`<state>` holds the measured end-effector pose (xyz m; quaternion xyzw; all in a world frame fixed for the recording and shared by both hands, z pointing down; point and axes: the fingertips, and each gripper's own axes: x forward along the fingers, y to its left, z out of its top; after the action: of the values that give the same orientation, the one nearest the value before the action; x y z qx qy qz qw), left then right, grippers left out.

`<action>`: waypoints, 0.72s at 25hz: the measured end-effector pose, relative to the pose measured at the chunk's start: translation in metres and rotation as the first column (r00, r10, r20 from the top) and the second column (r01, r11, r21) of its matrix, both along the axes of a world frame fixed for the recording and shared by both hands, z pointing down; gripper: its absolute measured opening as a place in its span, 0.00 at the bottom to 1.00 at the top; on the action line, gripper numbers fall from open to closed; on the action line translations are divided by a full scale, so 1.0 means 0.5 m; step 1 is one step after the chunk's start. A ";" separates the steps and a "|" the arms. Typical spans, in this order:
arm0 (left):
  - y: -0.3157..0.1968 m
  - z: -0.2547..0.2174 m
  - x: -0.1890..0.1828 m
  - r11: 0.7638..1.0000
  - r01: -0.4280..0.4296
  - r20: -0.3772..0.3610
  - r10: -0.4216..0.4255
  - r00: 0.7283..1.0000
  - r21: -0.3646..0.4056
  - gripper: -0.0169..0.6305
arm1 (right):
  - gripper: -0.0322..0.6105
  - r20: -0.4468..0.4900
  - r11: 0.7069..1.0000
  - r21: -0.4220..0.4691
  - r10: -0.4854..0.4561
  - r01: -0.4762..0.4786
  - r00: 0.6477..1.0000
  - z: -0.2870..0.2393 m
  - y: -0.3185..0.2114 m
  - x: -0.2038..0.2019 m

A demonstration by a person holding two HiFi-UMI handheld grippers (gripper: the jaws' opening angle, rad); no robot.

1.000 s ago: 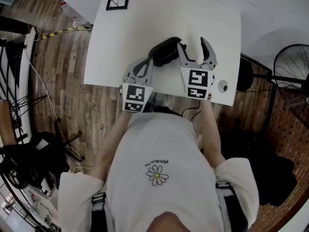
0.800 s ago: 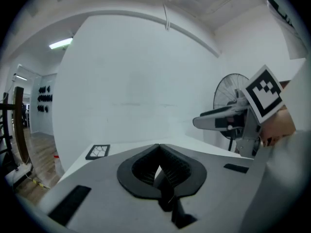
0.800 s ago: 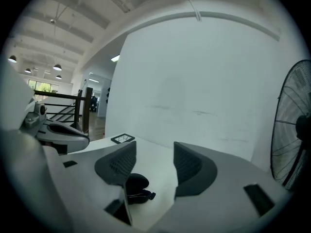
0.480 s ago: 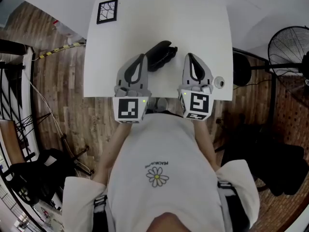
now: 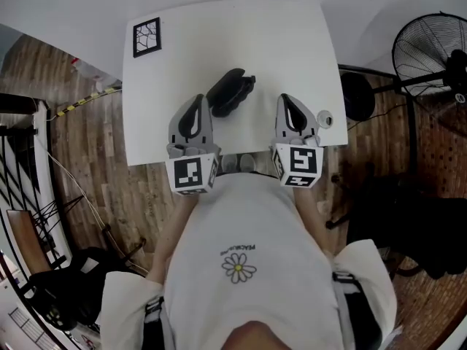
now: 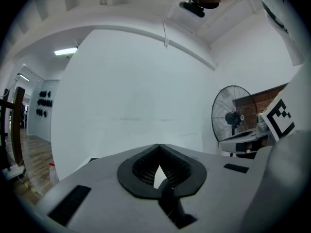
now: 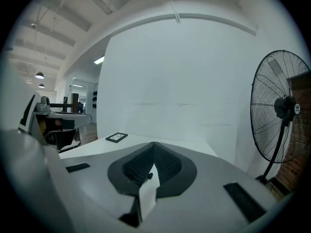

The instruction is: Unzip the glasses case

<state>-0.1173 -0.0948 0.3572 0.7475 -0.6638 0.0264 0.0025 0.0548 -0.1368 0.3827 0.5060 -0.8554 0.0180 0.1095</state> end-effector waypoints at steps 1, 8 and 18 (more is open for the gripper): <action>-0.003 -0.003 -0.002 1.000 0.001 0.004 -0.001 1.000 0.005 0.05 | 0.06 -0.003 1.000 0.004 -0.001 0.002 1.000 -0.002 0.000 -0.001; -0.013 -0.015 -0.007 1.000 0.010 0.004 -0.010 1.000 0.023 0.05 | 0.06 -0.023 0.999 0.029 -0.012 0.013 1.000 -0.013 -0.009 -0.001; -0.005 0.001 -0.026 0.999 0.030 -0.001 -0.030 1.000 0.014 0.05 | 0.06 -0.043 1.000 0.016 -0.024 0.025 0.999 0.001 -0.002 -0.007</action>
<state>-0.1303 -0.0973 0.3575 0.7373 -0.6752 0.0214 -0.0018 0.0515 -0.1376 0.3833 0.4966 -0.8591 -0.0009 0.1238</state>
